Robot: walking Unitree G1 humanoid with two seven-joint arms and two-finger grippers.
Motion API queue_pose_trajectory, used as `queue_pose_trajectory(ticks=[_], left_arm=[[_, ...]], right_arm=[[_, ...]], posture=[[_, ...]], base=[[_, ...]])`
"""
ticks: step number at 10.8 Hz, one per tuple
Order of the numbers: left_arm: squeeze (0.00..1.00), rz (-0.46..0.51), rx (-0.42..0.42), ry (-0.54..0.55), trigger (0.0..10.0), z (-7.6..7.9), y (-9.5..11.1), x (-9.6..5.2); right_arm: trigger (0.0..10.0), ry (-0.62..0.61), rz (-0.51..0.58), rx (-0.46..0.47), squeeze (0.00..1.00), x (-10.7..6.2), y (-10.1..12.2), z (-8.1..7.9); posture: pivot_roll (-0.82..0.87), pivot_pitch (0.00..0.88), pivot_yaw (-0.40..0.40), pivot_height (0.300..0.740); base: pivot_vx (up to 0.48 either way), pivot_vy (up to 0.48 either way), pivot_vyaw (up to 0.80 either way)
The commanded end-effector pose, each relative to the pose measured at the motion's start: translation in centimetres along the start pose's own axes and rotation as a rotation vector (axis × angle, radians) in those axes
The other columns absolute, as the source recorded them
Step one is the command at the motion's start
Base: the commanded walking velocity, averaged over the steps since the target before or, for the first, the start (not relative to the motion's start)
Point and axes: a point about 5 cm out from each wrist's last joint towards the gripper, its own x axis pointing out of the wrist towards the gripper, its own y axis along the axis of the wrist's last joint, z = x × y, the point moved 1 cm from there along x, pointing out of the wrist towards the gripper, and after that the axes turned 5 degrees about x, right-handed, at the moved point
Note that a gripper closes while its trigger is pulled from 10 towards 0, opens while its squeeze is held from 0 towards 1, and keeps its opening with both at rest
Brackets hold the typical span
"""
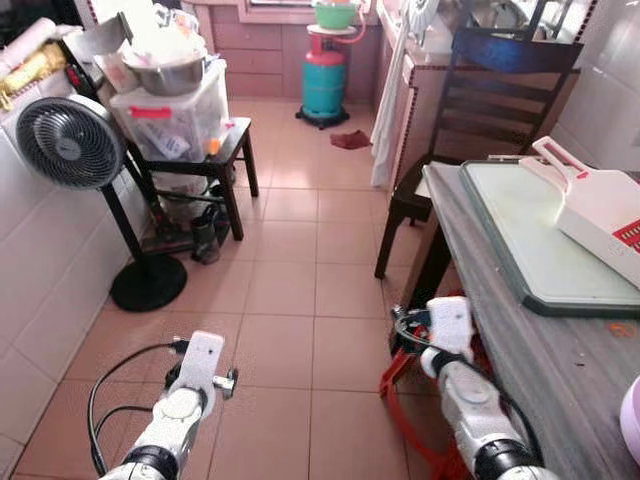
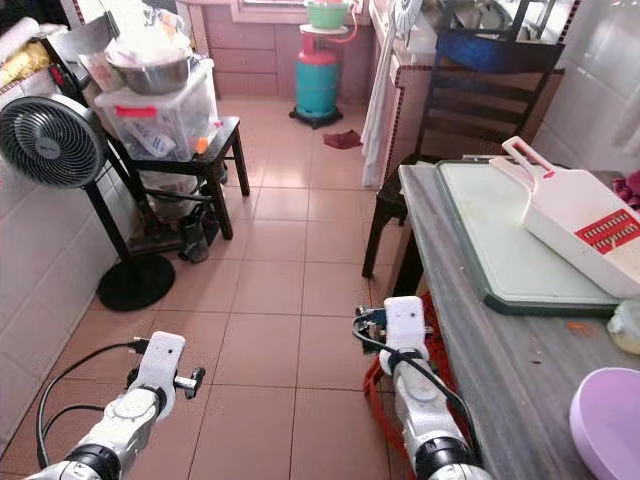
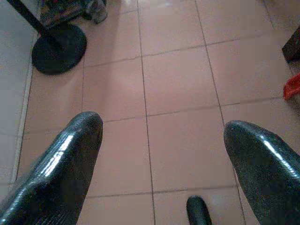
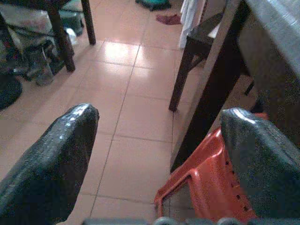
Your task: Setting the table
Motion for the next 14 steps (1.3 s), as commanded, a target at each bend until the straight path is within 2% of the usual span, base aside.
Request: queue_pose_trajectory(ticks=[1, 2, 3, 4, 5, 6, 8, 14], left_arm=[[0.00, -0.017, 0.008, 0.000, 10.0, -0.3, -0.1, 0.0], [0.00, -0.054, 0.028, 0.007, 10.0, -0.6, -1.0, -0.2], [0.00, -0.087, 0.052, -0.001, 10.0, -0.6, -2.0, -0.4], [0.00, -0.094, 0.050, -0.004, 10.0, -0.6, -2.2, -0.5], [0.00, -0.111, 0.047, -0.003, 10.0, -0.6, -2.8, -0.6], [0.00, -0.124, 0.040, -0.002, 10.0, -0.5, -3.1, -0.7], [0.00, -0.136, 0.035, -0.008, 10.0, -0.4, -3.3, -0.8], [0.00, -0.158, -0.004, -0.008, 10.0, -0.2, -4.1, -1.0]], right_arm=[[10.0, -0.008, -0.010, -0.009, 0.00, 0.1, -0.1, 0.1], [10.0, -0.040, -0.057, -0.009, 0.00, -0.3, -1.3, 0.5], [10.0, -0.094, -0.150, 0.011, 0.00, -1.3, -3.4, 1.3], [10.0, -0.117, -0.173, 0.027, 0.00, -1.6, -3.9, 1.6], [10.0, -0.199, -0.236, 0.098, 0.00, -2.4, -5.2, 2.7], [10.0, -0.225, -0.278, 0.122, 0.00, -3.0, -6.1, 3.0], [10.0, -0.186, -0.305, 0.075, 0.00, -3.2, -6.7, 2.3], [10.0, -0.188, -0.328, 0.089, 0.00, -3.5, -7.1, 2.4]], posture=[[0.04, 0.000, 0.006, 0.740], [0.04, 0.000, 0.010, 0.740], [0.04, 0.000, 0.014, 0.740], [0.04, 0.000, 0.018, 0.740], [0.03, 0.000, 0.021, 0.740], [0.02, 0.000, 0.024, 0.740], [0.02, 0.000, 0.023, 0.740], [0.01, 0.000, 0.018, 0.740]], base=[[0.000, 0.000, 0.00], [0.000, 0.000, 0.00], [0.000, 0.281, 0.00], [0.000, 0.000, 0.00], [0.000, 0.000, 0.00], [0.000, -0.368, 0.00], [0.000, 0.000, 0.00], [0.000, 0.480, 0.00]])
